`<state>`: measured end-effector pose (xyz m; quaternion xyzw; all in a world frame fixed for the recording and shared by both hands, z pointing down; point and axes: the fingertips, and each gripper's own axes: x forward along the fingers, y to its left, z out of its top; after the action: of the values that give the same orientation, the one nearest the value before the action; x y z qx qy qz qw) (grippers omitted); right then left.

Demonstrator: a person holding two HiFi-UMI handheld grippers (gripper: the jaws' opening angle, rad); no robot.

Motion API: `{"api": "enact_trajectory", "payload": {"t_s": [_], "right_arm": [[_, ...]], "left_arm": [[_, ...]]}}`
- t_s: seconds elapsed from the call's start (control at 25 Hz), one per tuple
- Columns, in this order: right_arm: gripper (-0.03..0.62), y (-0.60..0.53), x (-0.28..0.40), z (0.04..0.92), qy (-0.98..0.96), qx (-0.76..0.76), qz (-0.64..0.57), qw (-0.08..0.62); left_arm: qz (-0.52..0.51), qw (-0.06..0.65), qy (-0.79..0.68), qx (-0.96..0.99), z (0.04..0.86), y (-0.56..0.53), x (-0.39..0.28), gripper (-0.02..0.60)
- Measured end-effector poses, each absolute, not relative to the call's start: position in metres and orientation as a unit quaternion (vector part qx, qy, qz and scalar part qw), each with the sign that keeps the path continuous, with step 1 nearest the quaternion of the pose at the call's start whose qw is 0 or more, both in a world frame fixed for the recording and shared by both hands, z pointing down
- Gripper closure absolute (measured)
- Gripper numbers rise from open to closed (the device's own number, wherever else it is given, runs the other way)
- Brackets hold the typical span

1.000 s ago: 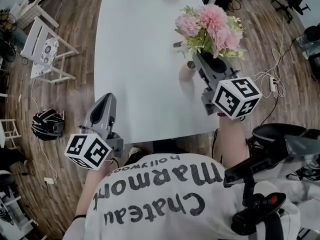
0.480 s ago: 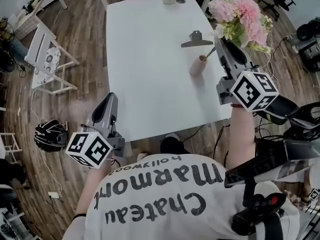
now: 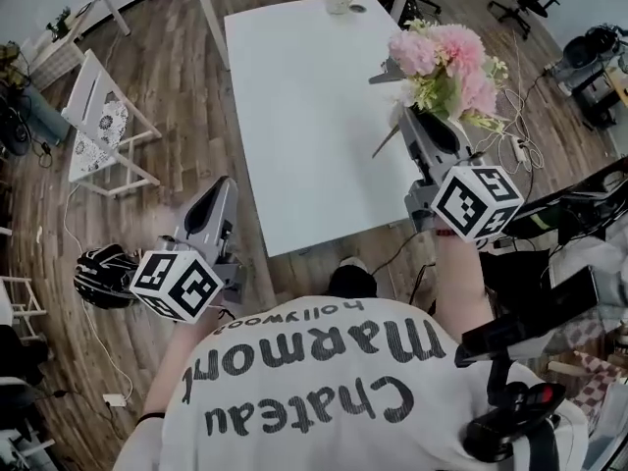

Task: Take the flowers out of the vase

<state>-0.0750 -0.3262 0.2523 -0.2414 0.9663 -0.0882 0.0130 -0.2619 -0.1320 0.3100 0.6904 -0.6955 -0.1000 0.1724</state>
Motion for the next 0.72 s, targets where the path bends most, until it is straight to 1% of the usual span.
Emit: {"api": "enact_trajectory", "payload": {"t_s": [0.16,0.4,0.72], "right_arm": [[0.528,-0.273,-0.073,0.287,0.962,-0.246,-0.121,-0.012],[0.531,-0.208,-0.044,0.328,0.950,-0.263,-0.162,-0.050],[0.534,-0.172,0.012,0.337,0.942,-0.274,-0.184,-0.062]], "left_arm": [[-0.093,0.174,-0.671,0.715,0.313,-0.115,-0.257,0.578],[-0.097,0.190,-0.637,0.740,0.321,-0.103,-0.230,0.578],[-0.101,0.211,-0.607,0.760,0.322,-0.098,-0.170,0.579]]}}
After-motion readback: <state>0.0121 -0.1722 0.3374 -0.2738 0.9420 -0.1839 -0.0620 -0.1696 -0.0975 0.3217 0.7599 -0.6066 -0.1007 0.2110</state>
